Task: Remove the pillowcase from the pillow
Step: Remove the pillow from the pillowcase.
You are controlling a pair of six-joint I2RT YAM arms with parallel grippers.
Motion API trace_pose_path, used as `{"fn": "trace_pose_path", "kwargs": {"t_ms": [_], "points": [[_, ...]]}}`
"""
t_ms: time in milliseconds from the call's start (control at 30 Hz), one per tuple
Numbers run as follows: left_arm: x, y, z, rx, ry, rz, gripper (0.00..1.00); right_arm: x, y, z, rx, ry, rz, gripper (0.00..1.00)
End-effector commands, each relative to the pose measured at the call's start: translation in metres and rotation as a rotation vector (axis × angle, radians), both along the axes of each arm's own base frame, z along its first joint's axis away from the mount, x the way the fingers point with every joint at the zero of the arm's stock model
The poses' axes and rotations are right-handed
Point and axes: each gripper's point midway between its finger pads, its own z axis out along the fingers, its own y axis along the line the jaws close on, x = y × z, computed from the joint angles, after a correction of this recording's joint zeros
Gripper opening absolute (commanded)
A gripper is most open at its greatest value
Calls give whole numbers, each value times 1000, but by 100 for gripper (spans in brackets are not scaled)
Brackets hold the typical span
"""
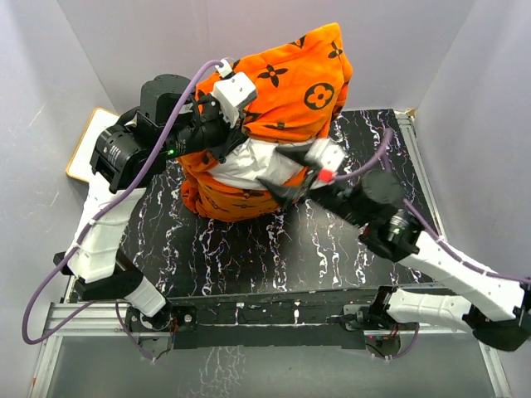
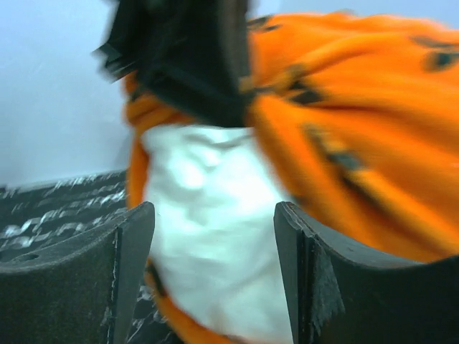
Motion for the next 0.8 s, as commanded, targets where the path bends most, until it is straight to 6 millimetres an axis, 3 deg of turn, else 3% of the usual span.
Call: {"fn": "trace_pose_path", "kwargs": {"t_ms": [0,167,333,433,467,533,633,667,733,767], "points": [[2,-4,-3,-42,48,20,0,-9,30,-26,-173,-48,-46,71],[-3,-9,-5,-36,66,-24,0,16,38,-18,-163,-66,-190,92],[-11,-6,3,-42,43,-54,0,55,36,3,-122,-85,-421,93],[-13,2,8,-29,0,-49,0,70,41,4,-105,-99,-506,91],[-12,6,8,-15,-19,-41,6,74,44,3,-102,-107,-520,90],[-9,18,14,5,-80,-6,17,81,52,-4,-111,-115,-536,68],[0,44,27,32,-213,96,52,91,44,-8,-40,-114,-600,16],[3,55,35,37,-286,128,59,90,44,-9,-25,-123,-585,9],[7,78,27,106,-390,196,78,84,50,-12,-7,-131,-521,8],[8,89,25,129,-452,229,82,83,52,-12,4,-123,-506,8]]}}
